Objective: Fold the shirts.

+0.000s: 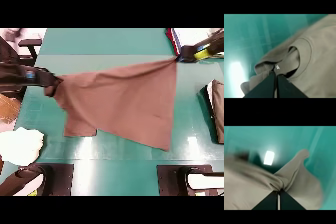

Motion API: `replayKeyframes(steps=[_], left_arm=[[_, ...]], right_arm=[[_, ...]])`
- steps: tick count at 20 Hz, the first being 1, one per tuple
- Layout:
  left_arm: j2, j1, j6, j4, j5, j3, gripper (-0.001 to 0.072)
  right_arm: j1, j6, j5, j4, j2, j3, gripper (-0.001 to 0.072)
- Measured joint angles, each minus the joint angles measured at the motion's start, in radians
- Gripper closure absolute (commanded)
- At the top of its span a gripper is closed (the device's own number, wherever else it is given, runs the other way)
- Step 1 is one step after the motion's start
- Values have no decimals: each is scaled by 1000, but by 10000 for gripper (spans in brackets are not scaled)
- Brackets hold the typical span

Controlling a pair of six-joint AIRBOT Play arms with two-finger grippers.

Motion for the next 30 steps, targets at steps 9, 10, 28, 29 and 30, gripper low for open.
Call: replayKeyframes(steps=[9, 10, 28, 29, 30], left_arm=[[-437, 5, 26, -2, 376, 133, 222], [-452, 13, 26, -3, 364, 157, 222], [-491, 348, 146, -289, -34, -115, 222], [-491, 342, 157, -315, -18, -130, 222], [-491, 333, 166, -325, -2, -142, 222]], right_arm=[[0, -3, -27, 16, -251, 149, 367], [-10, -3, -24, 29, -255, 159, 367], [-161, -109, 25, 322, 66, -371, 368], [-161, -111, 18, 323, 80, -389, 368], [-161, -113, 8, 324, 92, -407, 368]])
